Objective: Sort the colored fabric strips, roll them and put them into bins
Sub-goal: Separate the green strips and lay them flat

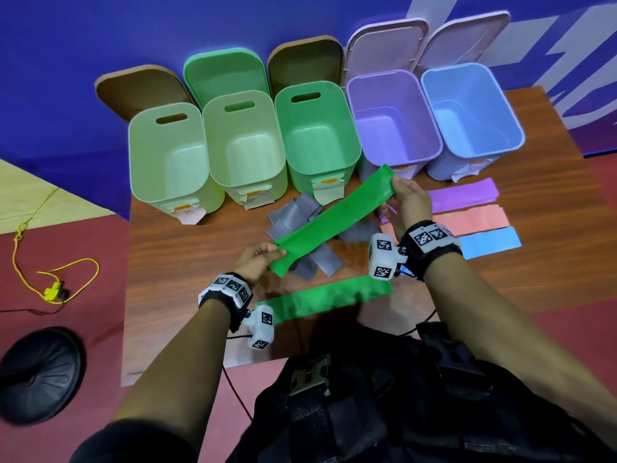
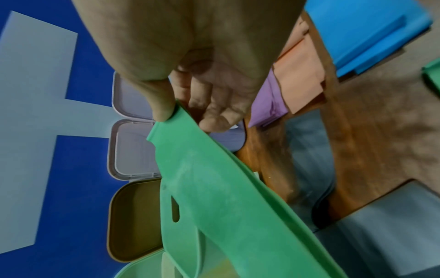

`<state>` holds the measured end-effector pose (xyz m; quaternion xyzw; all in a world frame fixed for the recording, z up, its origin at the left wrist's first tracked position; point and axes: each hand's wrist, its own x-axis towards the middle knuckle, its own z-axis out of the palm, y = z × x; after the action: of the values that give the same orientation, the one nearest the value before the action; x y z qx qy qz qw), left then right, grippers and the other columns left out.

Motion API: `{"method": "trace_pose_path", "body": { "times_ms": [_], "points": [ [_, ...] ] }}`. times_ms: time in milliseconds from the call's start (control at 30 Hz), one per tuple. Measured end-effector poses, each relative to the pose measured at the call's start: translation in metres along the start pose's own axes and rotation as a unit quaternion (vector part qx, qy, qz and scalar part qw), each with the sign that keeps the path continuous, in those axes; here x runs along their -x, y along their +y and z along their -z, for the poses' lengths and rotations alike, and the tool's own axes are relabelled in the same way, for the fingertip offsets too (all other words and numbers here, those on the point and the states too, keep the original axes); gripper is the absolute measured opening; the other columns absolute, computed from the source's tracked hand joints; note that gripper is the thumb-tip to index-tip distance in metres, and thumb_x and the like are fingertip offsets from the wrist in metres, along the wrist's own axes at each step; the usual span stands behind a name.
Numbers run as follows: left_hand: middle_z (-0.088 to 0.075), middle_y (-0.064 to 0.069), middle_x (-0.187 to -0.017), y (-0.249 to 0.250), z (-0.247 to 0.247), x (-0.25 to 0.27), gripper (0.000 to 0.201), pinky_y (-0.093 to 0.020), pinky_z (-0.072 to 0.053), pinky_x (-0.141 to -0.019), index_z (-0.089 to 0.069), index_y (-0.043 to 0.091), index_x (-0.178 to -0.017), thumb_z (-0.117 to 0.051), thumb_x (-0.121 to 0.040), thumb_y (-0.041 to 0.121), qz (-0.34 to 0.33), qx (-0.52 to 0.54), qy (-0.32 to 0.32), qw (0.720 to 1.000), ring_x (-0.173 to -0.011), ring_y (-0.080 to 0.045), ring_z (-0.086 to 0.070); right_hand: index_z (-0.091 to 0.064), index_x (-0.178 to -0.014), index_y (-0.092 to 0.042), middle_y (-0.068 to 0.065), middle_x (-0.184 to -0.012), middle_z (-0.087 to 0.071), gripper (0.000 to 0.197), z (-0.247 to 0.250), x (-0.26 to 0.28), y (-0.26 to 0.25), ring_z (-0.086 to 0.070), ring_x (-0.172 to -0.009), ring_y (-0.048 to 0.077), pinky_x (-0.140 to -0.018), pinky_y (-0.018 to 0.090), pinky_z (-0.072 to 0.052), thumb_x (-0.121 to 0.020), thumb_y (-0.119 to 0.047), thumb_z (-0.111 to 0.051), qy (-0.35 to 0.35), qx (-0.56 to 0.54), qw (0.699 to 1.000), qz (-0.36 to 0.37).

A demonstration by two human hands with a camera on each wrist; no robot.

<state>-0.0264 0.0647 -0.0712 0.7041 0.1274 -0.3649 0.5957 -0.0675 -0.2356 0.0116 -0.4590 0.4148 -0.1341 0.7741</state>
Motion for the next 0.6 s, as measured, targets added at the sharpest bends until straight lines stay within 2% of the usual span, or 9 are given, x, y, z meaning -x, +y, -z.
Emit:
{"method": "trace_pose_path", "body": {
  "times_ms": [100,233,333,400,500,600],
  "points": [
    [-0.070,-0.007,-0.076,-0.006,0.006,0.003,0.010,-0.033,-0.047,-0.068,-0.065,0.010,-0.078,-0.071,-0.087,0.008,0.018,0.037,-0.007,0.999,-0.069,-0.024,-0.061,-0.058,-0.084,-0.017,0.004,-0.071,-0.061,0.015,0.010,-0.001,0.015,-0.055,-0.057,0.012,-0.055,0.023,-0.046,-0.098,-0.018,-0.061,0.018,0.011,1.000,-0.021],
    [-0.073,-0.003,-0.073,-0.014,0.013,0.011,0.004,-0.024,-0.053,-0.061,-0.069,0.008,-0.087,-0.070,-0.089,0.011,0.016,0.059,0.032,0.998,-0.063,-0.015,-0.066,-0.059,-0.087,-0.017,0.004,-0.073,-0.060,0.011,0.024,-0.001,0.038,-0.053,-0.057,0.012,-0.051,0.021,-0.050,-0.098,-0.015,-0.061,0.054,0.017,0.996,-0.065],
    [-0.070,0.000,-0.060,-0.018,0.016,0.016,0.014,-0.018,-0.051,-0.049,-0.068,0.009,-0.077,-0.068,-0.092,0.012,0.006,0.059,0.073,0.996,-0.050,-0.009,-0.063,-0.064,-0.097,-0.014,0.007,-0.076,-0.062,0.003,0.029,-0.001,0.049,-0.056,-0.055,0.013,-0.045,0.020,-0.051,-0.097,-0.011,-0.062,0.089,0.043,0.988,-0.116],
    [-0.069,-0.001,-0.057,-0.022,0.020,0.017,0.019,-0.016,-0.050,-0.046,-0.067,0.010,-0.073,-0.068,-0.092,0.014,0.005,0.057,0.088,0.994,-0.048,-0.009,-0.063,-0.063,-0.096,-0.013,0.008,-0.075,-0.062,0.006,0.034,0.004,0.057,-0.057,-0.054,0.013,-0.045,0.019,-0.052,-0.097,-0.007,-0.061,0.101,0.042,0.986,-0.128],
    [-0.071,0.000,-0.060,-0.029,0.027,0.020,0.012,-0.016,-0.049,-0.044,-0.069,0.009,-0.079,-0.071,-0.089,0.014,0.008,0.059,0.104,0.993,-0.048,-0.010,-0.064,-0.063,-0.089,-0.015,0.009,-0.078,-0.060,0.012,0.042,0.013,0.071,-0.054,-0.062,0.016,-0.044,0.017,-0.051,-0.096,-0.006,-0.061,0.114,0.045,0.982,-0.141],
    [-0.070,0.000,-0.059,-0.034,0.031,0.023,0.010,-0.016,-0.045,-0.041,-0.068,0.006,-0.083,-0.074,-0.087,0.013,0.000,0.056,0.110,0.992,-0.044,-0.008,-0.062,-0.062,-0.082,-0.019,0.006,-0.076,-0.057,0.018,0.048,0.018,0.081,-0.053,-0.061,0.015,-0.045,0.017,-0.052,-0.096,-0.007,-0.061,0.138,0.070,0.975,-0.158]
  ]
}}
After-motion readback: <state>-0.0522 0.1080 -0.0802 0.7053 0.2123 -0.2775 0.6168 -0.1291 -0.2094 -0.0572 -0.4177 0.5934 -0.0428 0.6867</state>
